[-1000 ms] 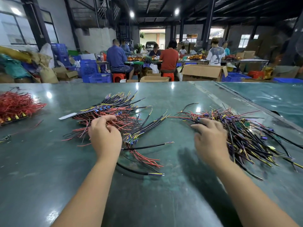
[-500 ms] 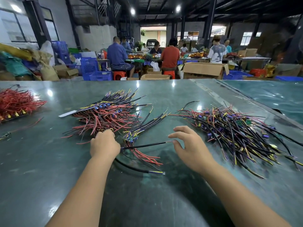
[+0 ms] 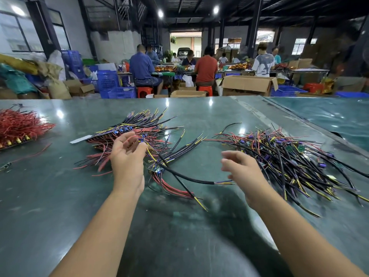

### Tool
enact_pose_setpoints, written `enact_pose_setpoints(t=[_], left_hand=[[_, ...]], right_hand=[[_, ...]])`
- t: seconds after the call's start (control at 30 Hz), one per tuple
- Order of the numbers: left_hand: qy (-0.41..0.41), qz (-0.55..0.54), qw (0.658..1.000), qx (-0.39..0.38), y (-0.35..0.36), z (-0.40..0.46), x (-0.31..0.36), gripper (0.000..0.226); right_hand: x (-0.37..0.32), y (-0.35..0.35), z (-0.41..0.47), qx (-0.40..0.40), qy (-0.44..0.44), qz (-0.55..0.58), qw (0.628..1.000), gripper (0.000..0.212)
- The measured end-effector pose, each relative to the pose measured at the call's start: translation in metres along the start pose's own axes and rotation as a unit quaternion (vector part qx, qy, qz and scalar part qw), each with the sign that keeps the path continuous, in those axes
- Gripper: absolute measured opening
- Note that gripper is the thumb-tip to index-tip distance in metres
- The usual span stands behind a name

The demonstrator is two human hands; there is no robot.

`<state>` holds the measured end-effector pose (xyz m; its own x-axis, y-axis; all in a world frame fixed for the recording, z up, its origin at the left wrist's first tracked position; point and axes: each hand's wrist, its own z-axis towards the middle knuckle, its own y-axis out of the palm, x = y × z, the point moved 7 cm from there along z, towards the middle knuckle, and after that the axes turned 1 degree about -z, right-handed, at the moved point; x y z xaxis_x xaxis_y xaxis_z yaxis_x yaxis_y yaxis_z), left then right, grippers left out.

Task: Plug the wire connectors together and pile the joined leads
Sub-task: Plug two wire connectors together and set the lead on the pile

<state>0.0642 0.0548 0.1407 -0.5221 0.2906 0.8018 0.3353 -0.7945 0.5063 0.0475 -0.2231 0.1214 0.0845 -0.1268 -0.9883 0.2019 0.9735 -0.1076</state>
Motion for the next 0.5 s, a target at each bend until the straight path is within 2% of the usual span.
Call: enact_pose_setpoints(t=[0.07, 0.1, 0.2, 0.27, 0.33, 0.4, 0.43, 0.5], left_hand=[[-0.032, -0.049, 0.998, -0.004, 0.005, -0.003, -0.004, 0.037], [-0.045, -0.062, 0.997, -0.005, 0.006, -0.004, -0.005, 0.037], [-0.072, -0.066, 0.995, -0.013, 0.008, -0.008, -0.007, 0.037], [-0.081, -0.062, 0.995, -0.023, 0.010, -0.010, -0.008, 0.038], [-0.089, -0.062, 0.993, -0.042, 0.015, -0.014, -0.009, 0.040], [-0.101, -0.052, 0.991, -0.076, 0.025, -0.022, -0.011, 0.043], [-0.109, -0.046, 0.988, -0.099, 0.031, -0.027, -0.013, 0.045], [-0.124, -0.040, 0.979, -0.154, 0.042, -0.039, -0.019, 0.049]], right_hand=[[0.002, 0.013, -0.007, -0.108, 0.063, 0.076, 0.989, 0.011], [0.000, 0.018, -0.011, -0.169, 0.067, 0.065, 0.981, 0.012], [-0.005, 0.034, -0.032, -0.364, 0.034, -0.054, 0.929, 0.018], [-0.007, 0.038, -0.042, -0.429, 0.018, -0.112, 0.896, 0.020], [-0.009, 0.039, -0.043, -0.428, 0.012, -0.122, 0.895, 0.019], [-0.010, 0.045, -0.043, -0.403, 0.018, -0.098, 0.910, 0.020], [-0.010, 0.048, -0.040, -0.373, 0.011, -0.089, 0.923, 0.021], [-0.012, 0.049, -0.030, -0.265, -0.026, -0.096, 0.959, 0.020]])
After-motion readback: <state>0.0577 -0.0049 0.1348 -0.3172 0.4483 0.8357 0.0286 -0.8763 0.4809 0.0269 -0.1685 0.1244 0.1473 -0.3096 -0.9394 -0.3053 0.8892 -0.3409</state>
